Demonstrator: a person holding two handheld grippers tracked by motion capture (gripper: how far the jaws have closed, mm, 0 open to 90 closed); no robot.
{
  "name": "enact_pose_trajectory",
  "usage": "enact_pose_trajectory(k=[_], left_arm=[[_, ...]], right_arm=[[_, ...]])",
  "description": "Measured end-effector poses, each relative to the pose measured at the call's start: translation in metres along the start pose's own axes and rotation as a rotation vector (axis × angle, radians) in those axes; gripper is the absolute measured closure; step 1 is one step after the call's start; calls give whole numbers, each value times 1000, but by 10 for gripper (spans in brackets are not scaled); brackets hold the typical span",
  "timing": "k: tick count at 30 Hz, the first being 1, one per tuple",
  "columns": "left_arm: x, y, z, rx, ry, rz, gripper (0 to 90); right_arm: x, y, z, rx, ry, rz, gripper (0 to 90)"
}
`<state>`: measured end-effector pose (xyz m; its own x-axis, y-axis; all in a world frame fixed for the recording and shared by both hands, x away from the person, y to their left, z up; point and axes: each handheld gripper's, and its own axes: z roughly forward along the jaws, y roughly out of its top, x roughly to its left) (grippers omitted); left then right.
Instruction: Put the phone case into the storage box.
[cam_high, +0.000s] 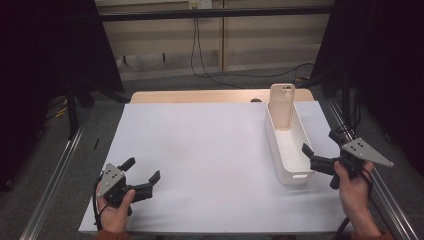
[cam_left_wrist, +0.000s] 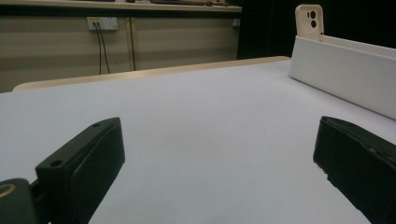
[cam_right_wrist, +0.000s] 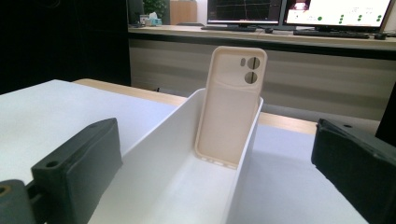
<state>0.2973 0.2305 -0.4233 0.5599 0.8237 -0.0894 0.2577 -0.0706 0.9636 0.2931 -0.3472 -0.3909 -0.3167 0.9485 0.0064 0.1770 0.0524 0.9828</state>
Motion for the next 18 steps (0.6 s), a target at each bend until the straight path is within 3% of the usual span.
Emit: enact_pose_trajectory(k=[18], left_arm=[[-2,-1,-3,-1,-5,2,22]], right_arm=[[8,-25,-39,-15,-37,37,11]])
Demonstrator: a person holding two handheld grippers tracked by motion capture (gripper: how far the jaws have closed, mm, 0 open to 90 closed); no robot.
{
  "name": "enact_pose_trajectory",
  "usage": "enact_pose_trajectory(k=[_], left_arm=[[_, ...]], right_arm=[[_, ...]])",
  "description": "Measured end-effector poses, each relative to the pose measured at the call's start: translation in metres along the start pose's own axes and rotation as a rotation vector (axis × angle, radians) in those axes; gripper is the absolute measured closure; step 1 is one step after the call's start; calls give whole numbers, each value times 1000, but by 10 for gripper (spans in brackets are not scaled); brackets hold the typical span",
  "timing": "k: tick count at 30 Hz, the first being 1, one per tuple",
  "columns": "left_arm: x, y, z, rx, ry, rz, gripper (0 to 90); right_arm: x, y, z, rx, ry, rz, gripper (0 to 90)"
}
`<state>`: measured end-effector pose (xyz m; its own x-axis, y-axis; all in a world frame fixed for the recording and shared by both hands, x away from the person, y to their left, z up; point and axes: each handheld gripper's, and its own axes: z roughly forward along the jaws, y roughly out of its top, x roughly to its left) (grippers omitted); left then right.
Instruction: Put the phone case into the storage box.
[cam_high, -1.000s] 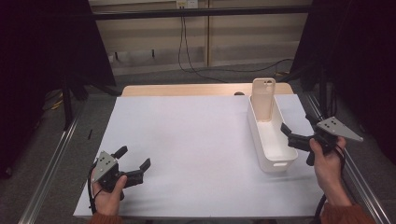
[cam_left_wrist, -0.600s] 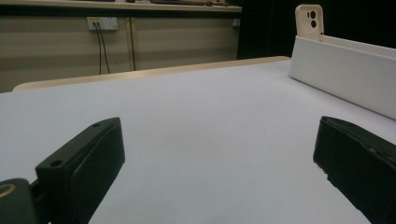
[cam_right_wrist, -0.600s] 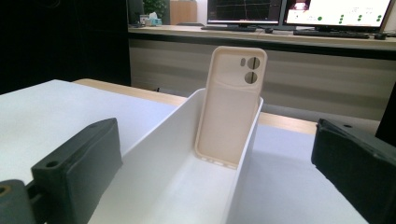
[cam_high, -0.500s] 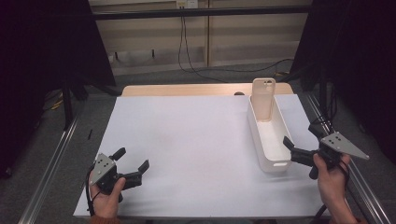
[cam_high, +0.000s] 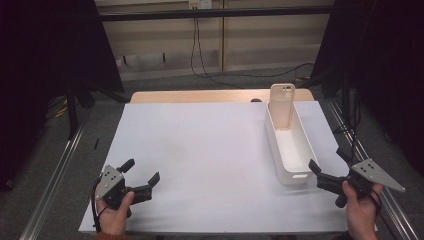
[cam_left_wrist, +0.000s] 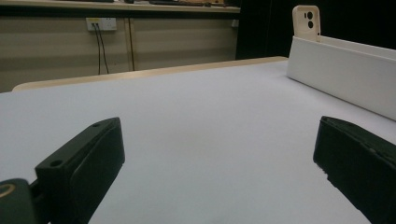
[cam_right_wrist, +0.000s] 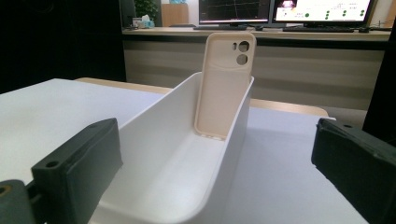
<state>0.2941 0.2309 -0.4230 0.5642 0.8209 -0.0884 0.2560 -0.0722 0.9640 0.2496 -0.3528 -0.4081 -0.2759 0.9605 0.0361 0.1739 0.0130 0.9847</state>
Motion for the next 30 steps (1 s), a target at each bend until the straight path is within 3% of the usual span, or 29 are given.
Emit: enact_pose_trajectory(k=[20,30], left_arm=[[1,1,1,-5,-3,-6,22],[2,1,2,-2,-3,-6,22]], right_arm=[[5,-27,-14,47,2,-3,8],[6,-35,-13,71,24,25,0]])
